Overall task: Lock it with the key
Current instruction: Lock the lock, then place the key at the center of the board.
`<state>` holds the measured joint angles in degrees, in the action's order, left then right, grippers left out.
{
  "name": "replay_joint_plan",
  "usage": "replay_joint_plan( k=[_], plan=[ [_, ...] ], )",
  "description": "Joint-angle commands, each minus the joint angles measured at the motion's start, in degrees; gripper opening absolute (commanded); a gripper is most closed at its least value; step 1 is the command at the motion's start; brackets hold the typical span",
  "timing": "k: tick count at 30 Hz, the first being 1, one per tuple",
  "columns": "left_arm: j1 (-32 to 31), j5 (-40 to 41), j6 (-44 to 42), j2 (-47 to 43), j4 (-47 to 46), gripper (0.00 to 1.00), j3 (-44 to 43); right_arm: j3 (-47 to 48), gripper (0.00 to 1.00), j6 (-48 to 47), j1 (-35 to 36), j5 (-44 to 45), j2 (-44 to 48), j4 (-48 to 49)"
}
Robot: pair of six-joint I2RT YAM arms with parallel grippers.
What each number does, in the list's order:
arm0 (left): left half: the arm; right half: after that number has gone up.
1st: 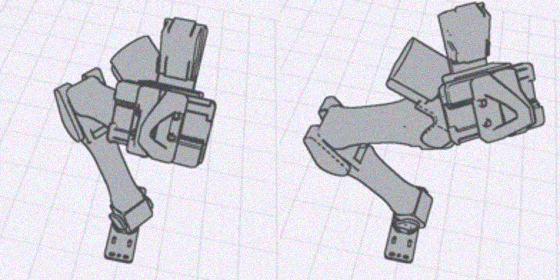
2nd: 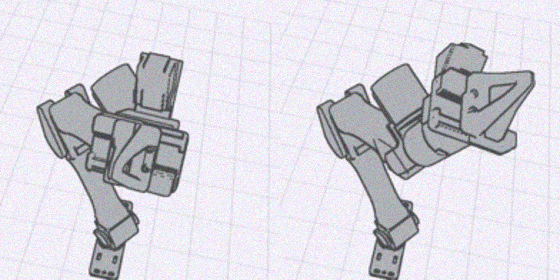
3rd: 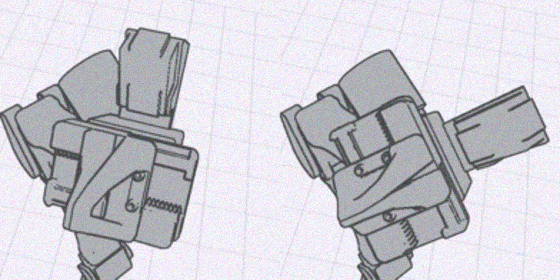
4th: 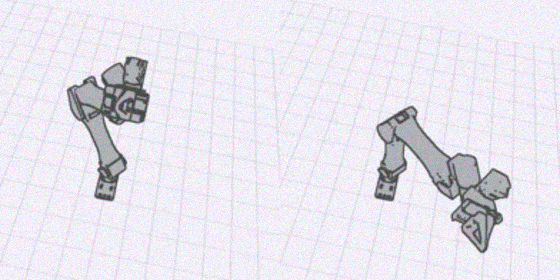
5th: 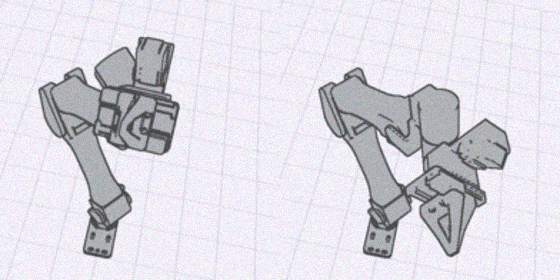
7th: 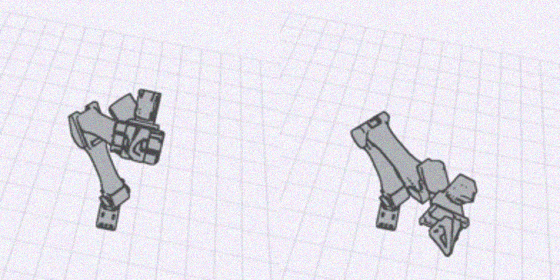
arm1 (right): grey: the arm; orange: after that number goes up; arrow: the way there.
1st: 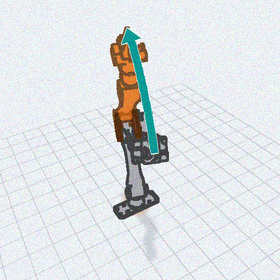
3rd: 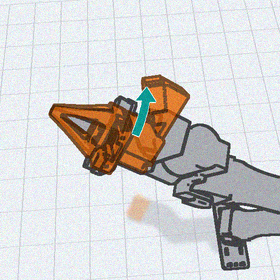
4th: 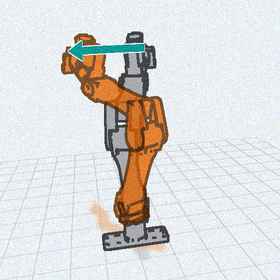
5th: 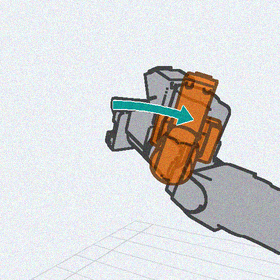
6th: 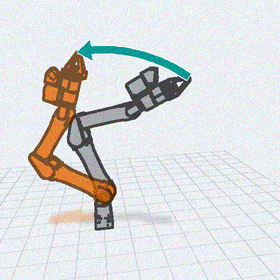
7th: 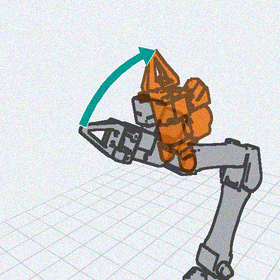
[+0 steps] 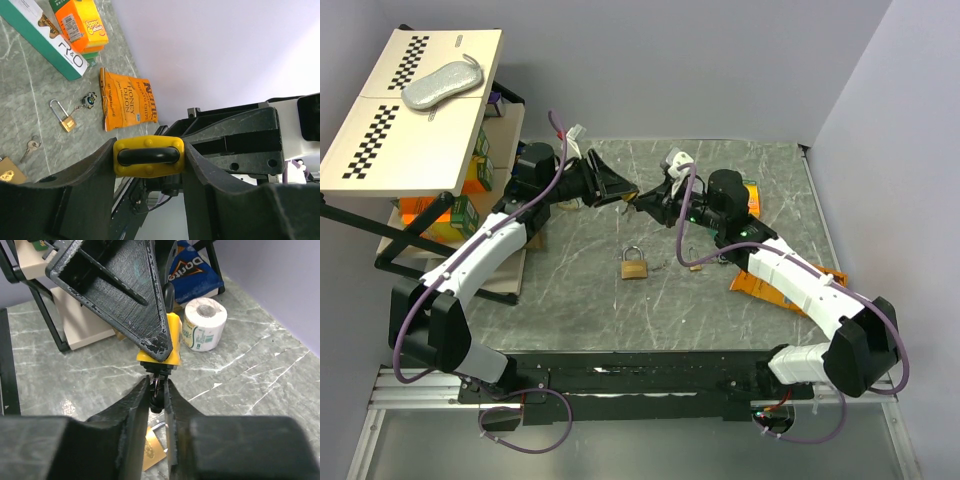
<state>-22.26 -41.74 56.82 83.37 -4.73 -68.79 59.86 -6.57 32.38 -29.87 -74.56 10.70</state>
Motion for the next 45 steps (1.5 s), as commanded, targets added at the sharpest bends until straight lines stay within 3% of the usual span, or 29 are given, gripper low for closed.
replay_joint_plan(
  k=[1,6,23,26,31,33,41,45],
  plan=[
    [-0.3,-1.3,-0.1,-2.3,-3.6,0.01,-1.5,2.5,0.2,-1.0,0.6,0.2,-0.6,1.2],
    [-0.3,-0.7,0.2,-2.3,-3.4,0.01,-1.3,2.0,0.0,-1.4,0.7,0.9,-0.1,0.5],
    [4.9,8.2,0.8,0.1,-0.3,0.01,-5.0,-6.1,0.0,-4.0,1.3,5.2,10.0,-4.1],
    [4.8,9.7,-6.1,0.8,7.5,0.01,-7.5,-6.6,0.0,-3.2,1.3,5.5,11.7,-5.9],
    [2.1,18.2,-28.0,1.3,30.6,0.01,-8.0,-7.6,0.0,-0.8,0.4,5.5,14.3,-8.3],
    [1.2,20.2,-34.8,1.4,35.5,0.01,-5.9,-8.4,0.0,-0.2,-0.1,4.7,14.9,-8.9],
    [0.0,31.3,-44.5,4.1,45.8,0.01,1.0,-9.3,0.0,1.4,-0.2,2.4,14.0,-9.4],
    [0.0,27.7,-44.4,3.4,43.9,0.01,1.7,-9.1,0.0,1.6,-0.2,1.2,12.8,-9.0]
  ],
)
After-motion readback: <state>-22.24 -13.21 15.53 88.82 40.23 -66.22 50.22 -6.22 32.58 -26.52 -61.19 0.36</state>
